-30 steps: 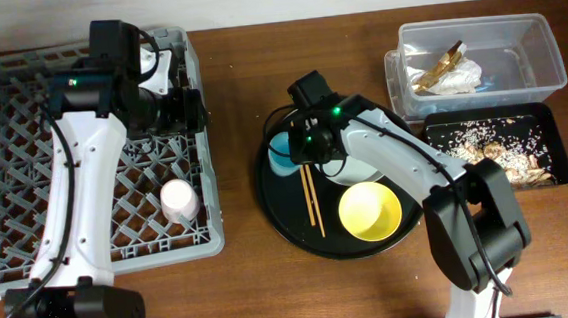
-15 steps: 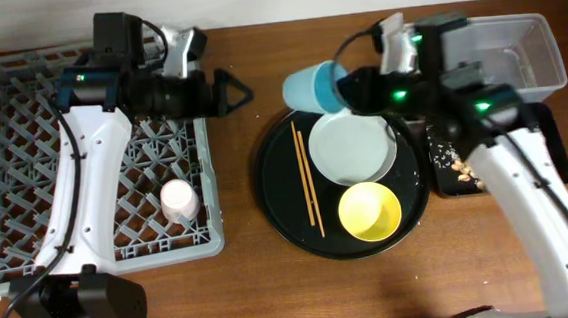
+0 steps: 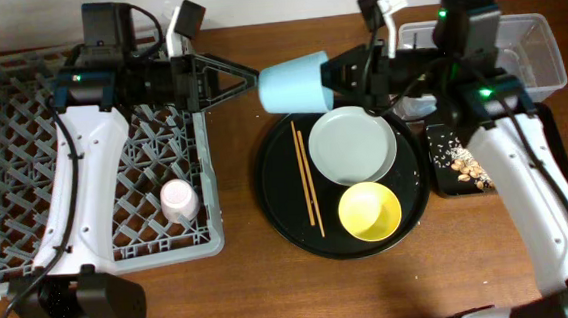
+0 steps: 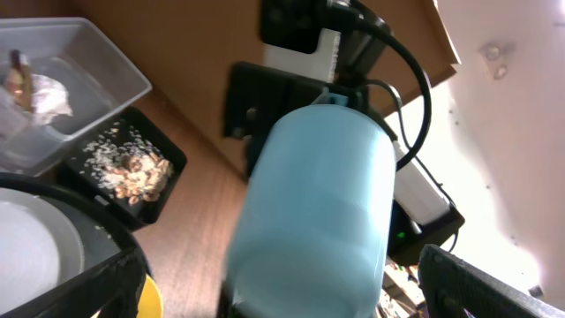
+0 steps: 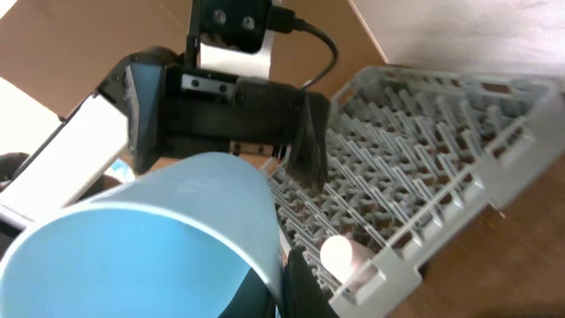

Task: Sort waste into correct bins and load items into the dishwasher rack
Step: 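Hand the blue cup from the right gripper to the left gripper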

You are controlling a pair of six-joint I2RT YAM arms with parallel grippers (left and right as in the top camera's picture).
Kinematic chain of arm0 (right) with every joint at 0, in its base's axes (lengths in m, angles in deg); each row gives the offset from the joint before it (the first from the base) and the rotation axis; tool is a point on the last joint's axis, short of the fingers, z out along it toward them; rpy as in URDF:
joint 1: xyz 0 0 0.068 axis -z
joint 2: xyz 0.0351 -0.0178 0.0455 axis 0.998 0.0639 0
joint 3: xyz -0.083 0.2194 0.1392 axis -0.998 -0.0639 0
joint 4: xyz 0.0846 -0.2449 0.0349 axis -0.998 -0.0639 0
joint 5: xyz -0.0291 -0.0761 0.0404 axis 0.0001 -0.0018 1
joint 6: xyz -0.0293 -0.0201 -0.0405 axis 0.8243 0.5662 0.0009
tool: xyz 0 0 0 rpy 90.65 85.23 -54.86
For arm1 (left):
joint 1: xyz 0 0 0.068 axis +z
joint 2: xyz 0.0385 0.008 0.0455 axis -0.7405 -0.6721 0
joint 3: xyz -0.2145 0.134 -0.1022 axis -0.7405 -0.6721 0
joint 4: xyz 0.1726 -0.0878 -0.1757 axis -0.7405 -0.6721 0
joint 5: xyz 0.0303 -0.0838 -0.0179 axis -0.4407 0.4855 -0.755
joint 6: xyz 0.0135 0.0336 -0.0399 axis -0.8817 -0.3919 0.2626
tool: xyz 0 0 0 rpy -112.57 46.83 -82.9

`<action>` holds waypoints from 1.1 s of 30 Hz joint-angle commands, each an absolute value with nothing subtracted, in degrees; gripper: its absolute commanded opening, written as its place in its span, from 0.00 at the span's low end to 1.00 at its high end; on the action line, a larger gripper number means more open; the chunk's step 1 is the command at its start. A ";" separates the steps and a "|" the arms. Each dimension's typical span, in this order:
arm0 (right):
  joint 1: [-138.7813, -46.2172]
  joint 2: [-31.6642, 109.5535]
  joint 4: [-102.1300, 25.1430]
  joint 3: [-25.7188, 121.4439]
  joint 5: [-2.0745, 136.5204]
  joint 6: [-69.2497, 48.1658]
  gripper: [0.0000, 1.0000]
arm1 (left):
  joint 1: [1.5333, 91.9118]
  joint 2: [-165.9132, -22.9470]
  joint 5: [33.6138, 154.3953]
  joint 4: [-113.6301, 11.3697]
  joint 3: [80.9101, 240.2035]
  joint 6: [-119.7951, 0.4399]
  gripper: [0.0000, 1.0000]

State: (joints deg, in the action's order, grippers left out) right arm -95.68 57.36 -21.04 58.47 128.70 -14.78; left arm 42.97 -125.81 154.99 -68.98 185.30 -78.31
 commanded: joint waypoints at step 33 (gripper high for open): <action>-97.12 62.19 -18.31 58.63 120.24 -21.06 0.94 | 45.64 -126.33 148.89 -69.00 185.67 -79.23 0.51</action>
State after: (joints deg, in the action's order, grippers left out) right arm -100.01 61.99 -16.30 58.32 119.19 -21.93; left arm 43.76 -126.40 154.18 -69.15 185.30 -78.35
